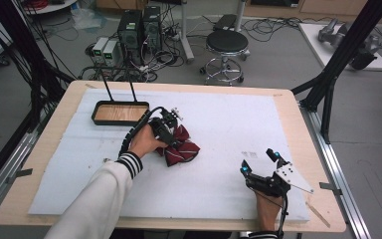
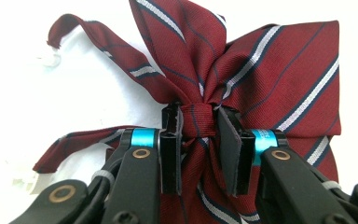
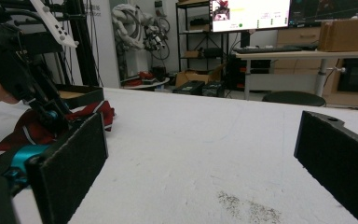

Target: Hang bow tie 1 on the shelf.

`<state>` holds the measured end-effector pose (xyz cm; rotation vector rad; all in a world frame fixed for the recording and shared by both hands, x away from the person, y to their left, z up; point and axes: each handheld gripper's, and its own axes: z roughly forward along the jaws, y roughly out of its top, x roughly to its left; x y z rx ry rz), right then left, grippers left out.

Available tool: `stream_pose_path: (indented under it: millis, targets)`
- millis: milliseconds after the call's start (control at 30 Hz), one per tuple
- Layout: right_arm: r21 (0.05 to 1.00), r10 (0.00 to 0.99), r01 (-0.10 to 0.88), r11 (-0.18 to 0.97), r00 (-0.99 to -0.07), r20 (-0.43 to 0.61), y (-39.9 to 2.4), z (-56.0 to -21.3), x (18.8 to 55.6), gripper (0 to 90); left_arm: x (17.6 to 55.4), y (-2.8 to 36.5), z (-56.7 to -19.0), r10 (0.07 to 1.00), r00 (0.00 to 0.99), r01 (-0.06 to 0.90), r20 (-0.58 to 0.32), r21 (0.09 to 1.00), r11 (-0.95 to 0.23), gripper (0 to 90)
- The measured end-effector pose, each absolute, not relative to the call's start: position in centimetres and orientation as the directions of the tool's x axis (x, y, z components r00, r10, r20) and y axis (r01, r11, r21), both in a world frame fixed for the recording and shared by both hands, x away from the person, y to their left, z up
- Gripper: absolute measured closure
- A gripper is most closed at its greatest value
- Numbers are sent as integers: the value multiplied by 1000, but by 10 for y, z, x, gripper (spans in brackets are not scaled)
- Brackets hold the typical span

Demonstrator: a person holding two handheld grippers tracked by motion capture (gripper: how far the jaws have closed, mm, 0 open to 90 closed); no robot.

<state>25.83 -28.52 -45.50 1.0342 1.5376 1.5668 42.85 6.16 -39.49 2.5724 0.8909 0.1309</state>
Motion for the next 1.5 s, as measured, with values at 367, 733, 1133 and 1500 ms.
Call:
stream_pose_path:
  millis: [367,733,1133,1500]
  targets:
    - [997,897,52,-51,-436,68,-285,-455,258,17,421,66,-380,588,808,520,-41,520,-678,727]
    - [998,898,48,-45,-435,61,-285,-455,258,17,415,89,-358,592,805,472,-34,641,-605,728]
    - [998,899,48,-39,-435,56,-285,-455,259,17,411,124,-341,608,790,452,-75,742,-495,728]
    - [998,899,53,-40,-434,59,-284,-455,259,17,407,148,-327,621,780,420,-76,799,-431,730]
